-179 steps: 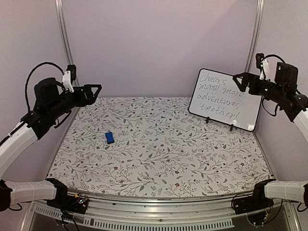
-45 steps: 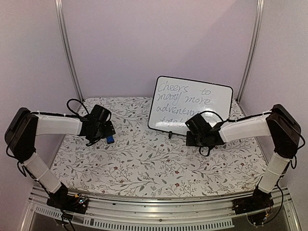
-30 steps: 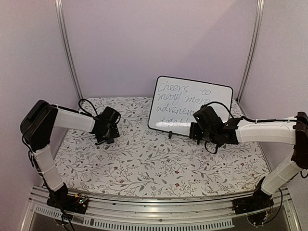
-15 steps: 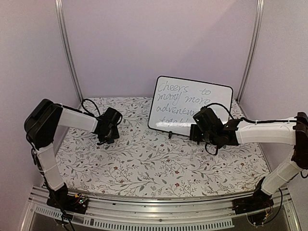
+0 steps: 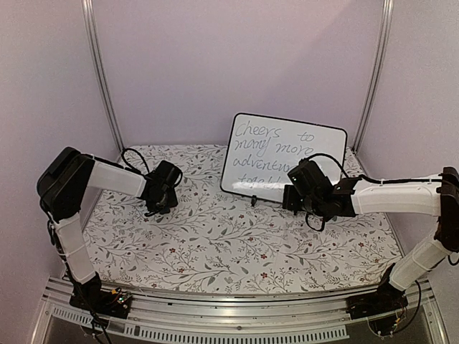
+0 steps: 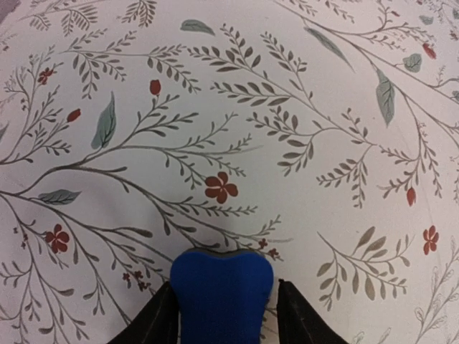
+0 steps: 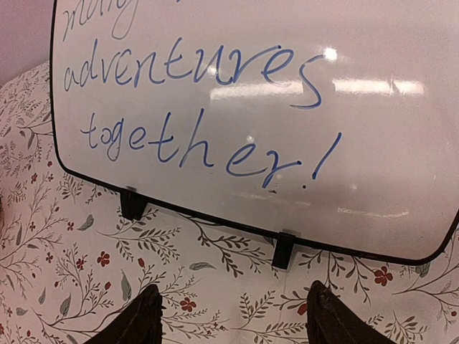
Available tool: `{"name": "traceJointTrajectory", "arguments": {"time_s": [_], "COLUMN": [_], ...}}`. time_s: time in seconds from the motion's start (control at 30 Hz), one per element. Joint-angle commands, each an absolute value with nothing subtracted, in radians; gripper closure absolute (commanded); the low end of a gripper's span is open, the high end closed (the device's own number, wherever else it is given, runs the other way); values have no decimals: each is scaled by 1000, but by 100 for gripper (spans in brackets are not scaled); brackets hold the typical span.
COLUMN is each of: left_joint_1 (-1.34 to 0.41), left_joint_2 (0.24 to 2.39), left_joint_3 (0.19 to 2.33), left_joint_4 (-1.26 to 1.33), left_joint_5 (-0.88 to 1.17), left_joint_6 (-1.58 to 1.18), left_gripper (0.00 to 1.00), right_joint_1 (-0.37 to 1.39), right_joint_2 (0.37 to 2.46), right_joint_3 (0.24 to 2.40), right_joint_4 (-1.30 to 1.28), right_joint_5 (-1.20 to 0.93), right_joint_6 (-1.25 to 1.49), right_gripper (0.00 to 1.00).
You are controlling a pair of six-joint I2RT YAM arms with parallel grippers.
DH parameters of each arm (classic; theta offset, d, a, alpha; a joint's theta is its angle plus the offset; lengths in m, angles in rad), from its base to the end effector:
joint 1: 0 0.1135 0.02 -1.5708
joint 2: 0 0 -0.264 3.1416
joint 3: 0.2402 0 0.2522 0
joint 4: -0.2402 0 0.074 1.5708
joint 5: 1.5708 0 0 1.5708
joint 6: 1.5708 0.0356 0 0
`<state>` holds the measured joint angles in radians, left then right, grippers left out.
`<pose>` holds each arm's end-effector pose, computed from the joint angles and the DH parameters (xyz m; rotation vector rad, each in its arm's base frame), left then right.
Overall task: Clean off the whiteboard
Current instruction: Pick up the whiteboard eraser from the center of the board.
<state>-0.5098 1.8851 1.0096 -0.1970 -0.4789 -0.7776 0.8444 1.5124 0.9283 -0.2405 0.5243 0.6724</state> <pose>0.3179 -0.1590 0.1222 -0.4804 2.4205 0.1049 0.2213 0.2223 0.2151 0.0423 2.2647 0.1677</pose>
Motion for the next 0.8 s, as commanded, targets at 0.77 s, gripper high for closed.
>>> {"name": "traceJointTrajectory", "arguments": {"time_s": [0.77], "left_joint_1": [-644], "left_joint_2": [1565], "left_joint_3": [1165], "left_joint_4": [-257], "left_joint_5": [-465], "left_joint_6": [-584], "left_gripper": [77], "right_joint_1": [717], "right_joint_2": [1385], "right_joint_3": [1065], "right_joint_4": [-335], "right_joint_5": [392], "right_joint_6": [452], "right_gripper": [10]}}
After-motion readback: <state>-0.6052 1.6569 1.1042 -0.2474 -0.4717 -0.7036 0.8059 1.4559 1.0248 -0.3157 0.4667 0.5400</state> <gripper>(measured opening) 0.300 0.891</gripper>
